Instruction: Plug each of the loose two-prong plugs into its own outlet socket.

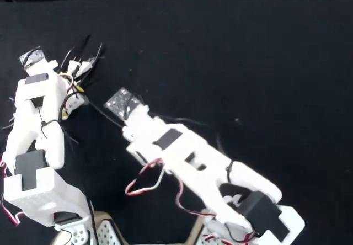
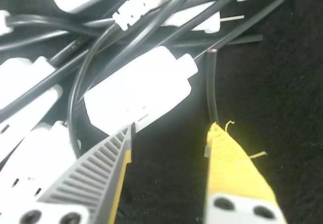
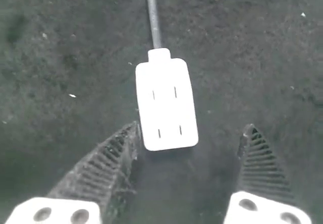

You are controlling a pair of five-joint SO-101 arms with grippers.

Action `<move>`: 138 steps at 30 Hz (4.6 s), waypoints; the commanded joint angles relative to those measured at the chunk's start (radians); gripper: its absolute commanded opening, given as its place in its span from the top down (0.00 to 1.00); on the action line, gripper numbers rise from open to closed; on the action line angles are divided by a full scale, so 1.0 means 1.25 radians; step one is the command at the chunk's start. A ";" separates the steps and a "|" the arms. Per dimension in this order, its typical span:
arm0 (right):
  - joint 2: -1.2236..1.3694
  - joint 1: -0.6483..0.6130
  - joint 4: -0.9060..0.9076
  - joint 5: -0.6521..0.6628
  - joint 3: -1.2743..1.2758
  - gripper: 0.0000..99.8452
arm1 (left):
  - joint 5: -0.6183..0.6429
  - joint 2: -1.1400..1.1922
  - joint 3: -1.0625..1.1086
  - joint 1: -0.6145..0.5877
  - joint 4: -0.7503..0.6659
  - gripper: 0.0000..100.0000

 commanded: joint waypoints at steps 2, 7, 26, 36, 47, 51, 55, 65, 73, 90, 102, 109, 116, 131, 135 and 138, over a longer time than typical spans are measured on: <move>0.018 -0.023 -0.068 0.064 -0.003 0.69 | 0.009 0.001 -0.012 -0.002 -0.011 0.76; 0.114 0.005 -0.039 0.090 -0.078 0.69 | 0.009 0.001 -0.009 -0.002 -0.011 0.76; 0.192 0.287 0.204 0.396 -0.223 0.99 | 0.007 0.001 -0.009 -0.003 -0.010 0.76; -0.014 0.376 0.369 0.788 -0.099 0.99 | 0.007 0.001 -0.010 0.003 -0.011 0.76; -0.055 0.393 0.211 0.658 -0.058 0.79 | 0.004 0.001 -0.006 -0.002 -0.011 0.76; -0.056 0.396 0.190 0.633 -0.082 0.73 | 0.004 0.004 -0.006 -0.002 -0.011 0.76; -0.056 0.396 0.189 0.522 -0.132 0.72 | 0.004 0.005 -0.006 -0.002 -0.011 0.76; -0.106 0.408 0.384 0.405 -0.158 0.76 | 0.004 0.007 -0.006 -0.002 -0.011 0.76; -0.107 0.425 0.405 0.400 -0.102 0.93 | 0.002 0.007 -0.006 -0.002 -0.011 0.76; 0.079 0.428 0.056 0.339 -0.084 0.81 | 0.002 0.009 -0.004 -0.003 -0.010 0.76; 0.142 0.417 0.054 0.179 -0.209 0.81 | 0.002 0.009 -0.004 -0.003 -0.010 0.76; 0.063 0.421 0.162 0.129 -0.208 0.81 | 0.002 0.009 -0.006 -0.003 -0.010 0.76; -0.053 0.421 0.092 -0.036 -0.122 0.81 | 0.002 0.009 -0.007 -0.003 -0.010 0.76; -0.041 0.578 -0.206 -0.041 0.044 0.81 | -0.060 -0.042 -0.184 -0.008 0.188 0.76; -0.021 0.611 -0.242 -0.041 0.074 0.81 | -0.233 -0.043 -0.258 -0.042 0.204 0.76; -0.015 0.610 -0.247 -0.041 0.074 0.81 | -0.320 -0.044 -0.298 -0.105 0.205 0.76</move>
